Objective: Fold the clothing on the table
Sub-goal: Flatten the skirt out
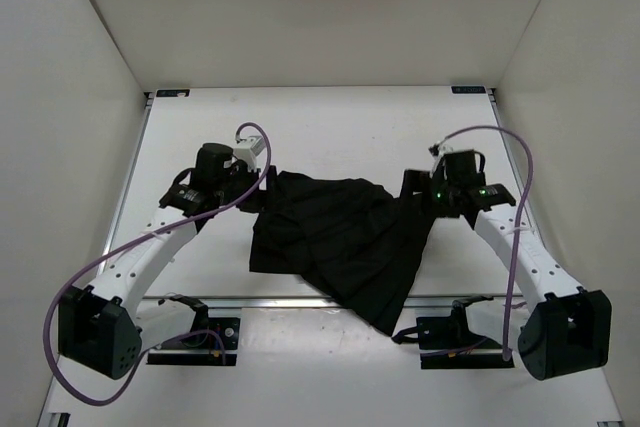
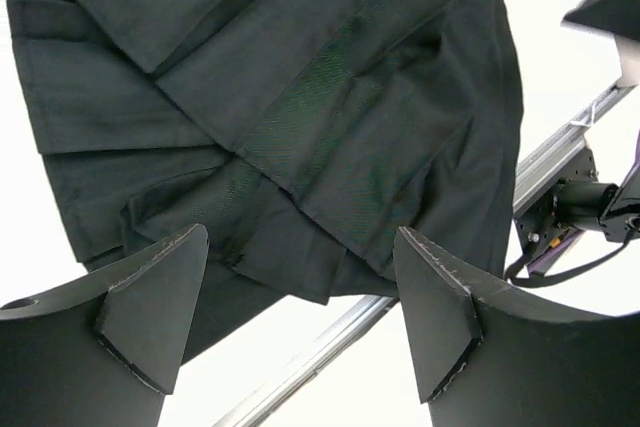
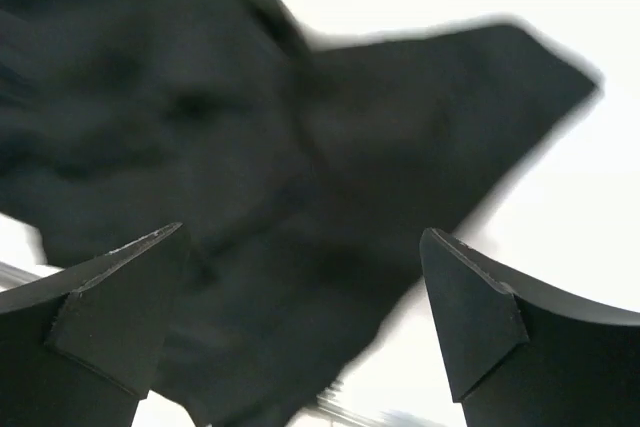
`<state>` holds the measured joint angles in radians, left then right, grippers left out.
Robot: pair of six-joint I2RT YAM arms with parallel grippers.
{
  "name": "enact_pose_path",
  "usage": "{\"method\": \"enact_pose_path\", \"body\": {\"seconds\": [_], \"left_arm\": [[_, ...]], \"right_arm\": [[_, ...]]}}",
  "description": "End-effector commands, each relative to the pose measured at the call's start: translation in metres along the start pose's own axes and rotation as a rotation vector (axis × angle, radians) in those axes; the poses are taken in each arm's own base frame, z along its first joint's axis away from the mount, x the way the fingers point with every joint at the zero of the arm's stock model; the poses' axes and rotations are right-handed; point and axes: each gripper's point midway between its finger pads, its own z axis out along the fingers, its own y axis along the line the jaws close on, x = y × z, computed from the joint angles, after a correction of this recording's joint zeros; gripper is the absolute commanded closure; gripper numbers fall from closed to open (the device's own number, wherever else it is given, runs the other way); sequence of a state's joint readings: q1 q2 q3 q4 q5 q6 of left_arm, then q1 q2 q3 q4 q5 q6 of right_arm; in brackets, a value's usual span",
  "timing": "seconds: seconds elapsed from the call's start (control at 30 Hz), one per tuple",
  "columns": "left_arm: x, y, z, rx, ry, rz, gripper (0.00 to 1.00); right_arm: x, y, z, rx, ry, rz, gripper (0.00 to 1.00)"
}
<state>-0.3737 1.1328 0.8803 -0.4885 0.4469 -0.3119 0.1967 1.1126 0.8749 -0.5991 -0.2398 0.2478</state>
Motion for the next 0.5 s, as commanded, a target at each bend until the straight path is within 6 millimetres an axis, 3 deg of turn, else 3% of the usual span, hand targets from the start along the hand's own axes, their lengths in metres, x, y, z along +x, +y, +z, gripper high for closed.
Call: {"method": "enact_pose_path", "body": {"seconds": [0.0, 0.07, 0.2, 0.23, 0.37, 0.47], "left_arm": [[-0.012, 0.001, -0.007, 0.013, -0.051, 0.019, 0.14], [-0.014, 0.003, -0.01, 0.006, -0.056, 0.024, 0.13], [-0.013, 0.004, -0.011, -0.012, -0.039, 0.043, 0.11], [-0.013, 0.005, -0.011, -0.017, -0.034, 0.047, 0.11], [-0.019, 0.003, -0.014, -0.018, -0.037, 0.062, 0.1], [-0.022, 0.004, -0.017, -0.022, -0.04, 0.066, 0.11]], "right_arm": [[0.069, -0.029, -0.006, 0.146, 0.198, 0.115, 0.04], [0.086, -0.033, -0.008, 0.146, 0.2, 0.168, 0.04], [0.091, -0.034, -0.01, 0.108, 0.125, 0.244, 0.07], [0.084, -0.031, -0.008, 0.101, 0.109, 0.234, 0.07], [0.082, -0.025, 0.007, 0.089, 0.141, 0.256, 0.13], [0.094, -0.025, 0.023, 0.088, 0.185, 0.266, 0.2]]}}
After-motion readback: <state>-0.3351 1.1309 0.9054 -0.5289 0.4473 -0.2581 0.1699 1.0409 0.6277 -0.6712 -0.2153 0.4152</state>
